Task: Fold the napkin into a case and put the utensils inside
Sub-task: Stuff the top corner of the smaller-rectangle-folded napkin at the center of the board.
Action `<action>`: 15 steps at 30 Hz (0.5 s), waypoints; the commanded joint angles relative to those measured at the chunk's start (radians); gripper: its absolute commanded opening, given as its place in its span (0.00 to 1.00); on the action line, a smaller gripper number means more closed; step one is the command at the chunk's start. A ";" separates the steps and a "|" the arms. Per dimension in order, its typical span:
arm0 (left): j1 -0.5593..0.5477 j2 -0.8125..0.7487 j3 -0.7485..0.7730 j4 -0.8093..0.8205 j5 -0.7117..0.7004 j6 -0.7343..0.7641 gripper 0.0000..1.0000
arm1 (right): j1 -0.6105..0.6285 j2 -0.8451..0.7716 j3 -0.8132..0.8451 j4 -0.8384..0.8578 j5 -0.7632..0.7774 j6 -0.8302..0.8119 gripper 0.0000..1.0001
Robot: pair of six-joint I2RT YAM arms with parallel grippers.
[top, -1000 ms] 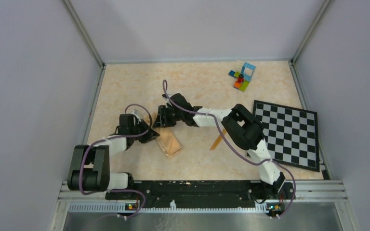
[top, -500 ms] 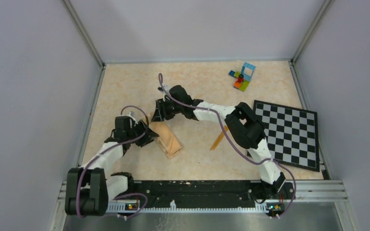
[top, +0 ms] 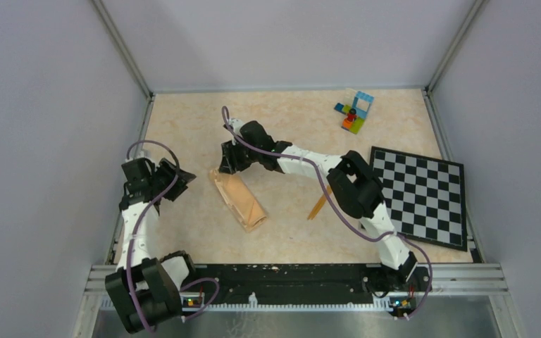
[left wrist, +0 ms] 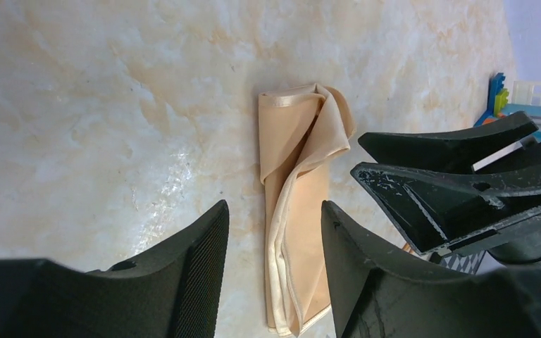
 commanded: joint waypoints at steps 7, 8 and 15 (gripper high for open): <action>0.021 0.056 0.004 0.021 0.056 0.027 0.55 | 0.085 0.048 0.100 -0.055 0.167 -0.043 0.45; 0.021 0.054 0.002 0.021 0.054 0.029 0.55 | 0.092 0.049 0.101 -0.054 0.174 -0.043 0.45; 0.027 0.039 -0.007 0.021 0.046 0.037 0.55 | 0.118 0.073 0.150 -0.106 0.276 -0.063 0.43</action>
